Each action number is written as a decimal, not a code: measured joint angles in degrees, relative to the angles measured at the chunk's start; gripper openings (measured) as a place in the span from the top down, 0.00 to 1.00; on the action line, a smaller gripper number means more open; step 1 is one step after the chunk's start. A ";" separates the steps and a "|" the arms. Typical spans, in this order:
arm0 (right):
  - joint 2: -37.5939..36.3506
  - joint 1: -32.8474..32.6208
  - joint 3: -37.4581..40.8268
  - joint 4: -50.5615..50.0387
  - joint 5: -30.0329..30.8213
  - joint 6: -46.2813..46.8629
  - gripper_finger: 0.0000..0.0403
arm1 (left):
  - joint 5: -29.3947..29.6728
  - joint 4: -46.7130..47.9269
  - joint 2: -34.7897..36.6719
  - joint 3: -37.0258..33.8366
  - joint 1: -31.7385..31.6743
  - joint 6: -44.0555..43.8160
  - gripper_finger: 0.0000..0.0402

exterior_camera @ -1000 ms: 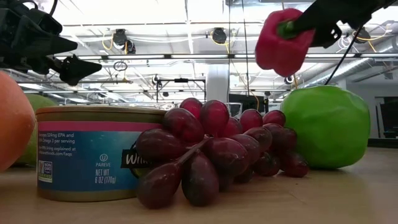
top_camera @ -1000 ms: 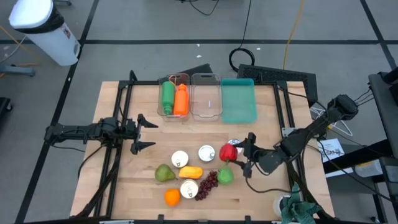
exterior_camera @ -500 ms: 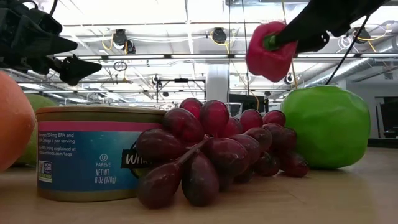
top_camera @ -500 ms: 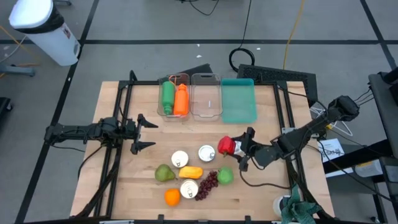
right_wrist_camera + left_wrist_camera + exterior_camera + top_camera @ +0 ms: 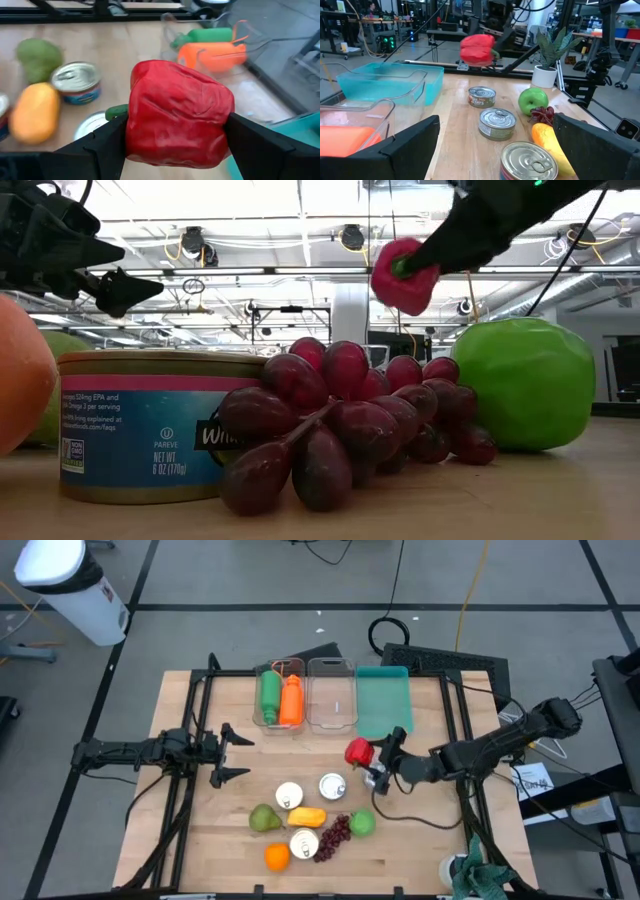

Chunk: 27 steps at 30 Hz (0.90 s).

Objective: Pick & Place Food Item
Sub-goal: Put the bell pepper into the right transparent bin

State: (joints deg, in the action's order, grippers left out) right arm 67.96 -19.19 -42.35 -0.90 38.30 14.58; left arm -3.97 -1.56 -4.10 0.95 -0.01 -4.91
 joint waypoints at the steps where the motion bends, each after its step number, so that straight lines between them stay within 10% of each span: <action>1: 0.00 1.30 0.00 0.30 -0.98 -0.95 0.28 | 0.00 0.00 0.00 -0.02 0.00 -0.01 0.01; 27: 0.00 25.00 0.02 6.31 -8.60 -6.94 0.28 | 0.00 0.00 -0.02 0.00 0.00 -0.02 0.01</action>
State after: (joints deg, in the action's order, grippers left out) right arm 67.96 5.81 -42.33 5.42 29.69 7.65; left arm -3.97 -1.56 -4.12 0.95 -0.01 -4.93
